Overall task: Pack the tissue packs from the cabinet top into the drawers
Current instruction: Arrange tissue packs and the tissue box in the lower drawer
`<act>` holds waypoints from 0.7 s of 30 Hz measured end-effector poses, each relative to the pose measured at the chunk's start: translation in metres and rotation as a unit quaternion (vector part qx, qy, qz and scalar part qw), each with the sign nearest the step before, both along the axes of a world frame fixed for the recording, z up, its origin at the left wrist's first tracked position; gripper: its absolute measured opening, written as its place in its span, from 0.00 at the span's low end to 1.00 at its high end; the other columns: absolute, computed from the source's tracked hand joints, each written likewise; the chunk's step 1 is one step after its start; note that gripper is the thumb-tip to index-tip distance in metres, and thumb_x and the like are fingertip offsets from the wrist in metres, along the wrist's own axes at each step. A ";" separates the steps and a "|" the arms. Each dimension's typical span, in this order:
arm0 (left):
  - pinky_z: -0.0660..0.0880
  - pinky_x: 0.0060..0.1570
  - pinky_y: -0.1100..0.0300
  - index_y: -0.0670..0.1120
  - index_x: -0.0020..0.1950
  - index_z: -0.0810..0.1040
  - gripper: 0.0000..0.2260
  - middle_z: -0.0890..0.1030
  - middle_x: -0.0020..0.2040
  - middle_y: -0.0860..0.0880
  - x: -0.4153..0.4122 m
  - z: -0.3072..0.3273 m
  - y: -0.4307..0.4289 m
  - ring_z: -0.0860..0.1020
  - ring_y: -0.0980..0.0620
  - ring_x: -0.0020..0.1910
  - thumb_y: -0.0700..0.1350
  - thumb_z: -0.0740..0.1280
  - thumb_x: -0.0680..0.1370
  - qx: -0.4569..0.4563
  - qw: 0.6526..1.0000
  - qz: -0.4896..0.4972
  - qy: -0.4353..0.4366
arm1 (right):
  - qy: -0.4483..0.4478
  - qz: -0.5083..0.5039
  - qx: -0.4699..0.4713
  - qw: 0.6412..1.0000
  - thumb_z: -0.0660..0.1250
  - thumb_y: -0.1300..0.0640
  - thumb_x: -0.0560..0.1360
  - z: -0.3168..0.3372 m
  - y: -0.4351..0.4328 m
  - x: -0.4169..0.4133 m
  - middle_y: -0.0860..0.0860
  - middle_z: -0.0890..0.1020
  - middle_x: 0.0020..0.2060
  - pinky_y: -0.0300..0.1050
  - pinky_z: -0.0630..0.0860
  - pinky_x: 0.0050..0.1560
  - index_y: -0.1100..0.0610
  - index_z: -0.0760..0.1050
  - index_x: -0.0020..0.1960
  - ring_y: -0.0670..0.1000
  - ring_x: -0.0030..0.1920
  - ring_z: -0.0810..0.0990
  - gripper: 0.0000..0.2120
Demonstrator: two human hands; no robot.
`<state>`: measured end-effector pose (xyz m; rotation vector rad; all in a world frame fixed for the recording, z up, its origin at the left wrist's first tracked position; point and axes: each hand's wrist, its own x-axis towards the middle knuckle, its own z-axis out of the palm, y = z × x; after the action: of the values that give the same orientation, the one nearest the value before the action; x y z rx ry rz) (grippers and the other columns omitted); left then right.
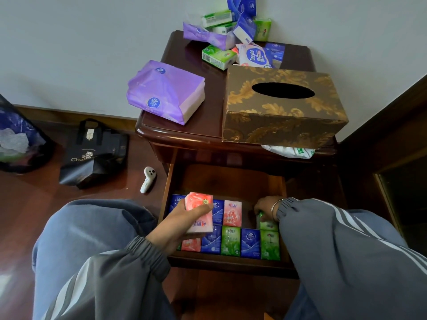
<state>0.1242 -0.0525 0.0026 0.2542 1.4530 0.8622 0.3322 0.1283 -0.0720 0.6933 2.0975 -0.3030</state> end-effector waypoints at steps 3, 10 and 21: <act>0.81 0.39 0.55 0.49 0.64 0.70 0.24 0.83 0.55 0.42 -0.001 0.001 0.000 0.83 0.44 0.52 0.51 0.74 0.72 0.001 1.000 0.003 -0.001 | -0.011 0.014 0.002 1.000 0.63 0.50 0.76 0.000 0.002 0.000 0.53 0.73 0.65 0.50 0.72 0.59 0.50 0.71 0.66 0.55 0.64 0.73 0.18; 0.81 0.44 0.54 0.48 0.64 0.72 0.22 0.83 0.56 0.42 0.004 0.004 0.003 0.83 0.44 0.54 0.52 0.72 0.73 0.046 0.999 -0.005 0.002 | 0.048 -0.054 0.033 0.997 0.65 0.49 0.75 0.007 -0.004 0.003 0.48 0.57 0.75 0.59 0.54 0.71 0.43 0.65 0.70 0.54 0.75 0.51 0.25; 0.78 0.41 0.65 0.47 0.62 0.69 0.29 0.80 0.53 0.49 0.017 0.004 -0.001 0.82 0.57 0.46 0.58 0.74 0.69 0.116 0.967 -0.139 0.177 | 0.476 -0.391 -0.119 0.779 0.66 0.47 0.74 0.113 -0.061 -0.025 0.42 0.79 0.48 0.27 0.71 0.45 0.47 0.76 0.57 0.38 0.48 0.78 0.13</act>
<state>0.1412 -0.0538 0.0061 0.8046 1.5950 0.7815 0.3070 0.0671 0.0413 1.4410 2.4532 -1.6510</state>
